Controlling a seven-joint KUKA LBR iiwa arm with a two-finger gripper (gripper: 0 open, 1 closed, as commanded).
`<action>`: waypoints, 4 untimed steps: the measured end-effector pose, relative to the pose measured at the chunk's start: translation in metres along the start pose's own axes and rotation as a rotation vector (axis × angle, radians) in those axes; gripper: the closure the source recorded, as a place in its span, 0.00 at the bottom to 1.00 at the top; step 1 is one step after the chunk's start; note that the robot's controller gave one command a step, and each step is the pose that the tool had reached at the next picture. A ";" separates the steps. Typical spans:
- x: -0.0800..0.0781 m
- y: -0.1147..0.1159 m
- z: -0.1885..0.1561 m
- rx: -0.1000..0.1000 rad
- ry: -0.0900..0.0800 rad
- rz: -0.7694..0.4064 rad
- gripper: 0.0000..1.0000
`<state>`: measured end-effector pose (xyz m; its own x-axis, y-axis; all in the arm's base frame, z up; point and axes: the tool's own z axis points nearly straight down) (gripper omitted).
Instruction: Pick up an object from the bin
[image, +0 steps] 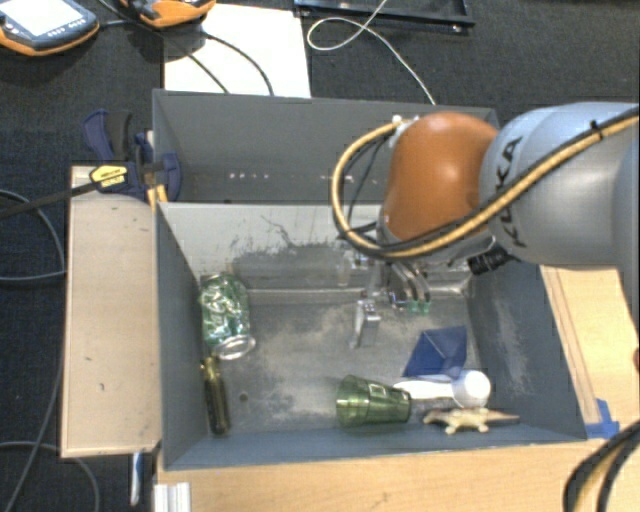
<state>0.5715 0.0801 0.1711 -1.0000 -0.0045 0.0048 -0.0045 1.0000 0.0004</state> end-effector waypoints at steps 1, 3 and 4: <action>-0.001 0.000 -0.005 -0.001 -0.008 0.003 0.00; -0.010 -0.004 0.096 -0.005 -0.011 0.412 0.00; 0.001 -0.098 0.043 0.002 -0.014 0.307 0.00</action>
Offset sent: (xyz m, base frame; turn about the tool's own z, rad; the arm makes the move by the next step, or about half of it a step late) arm -0.0172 -0.0888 -0.1011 0.1264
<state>0.5712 -0.0180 0.1286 -0.9546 0.2977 -0.0096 0.2978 0.9546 -0.0008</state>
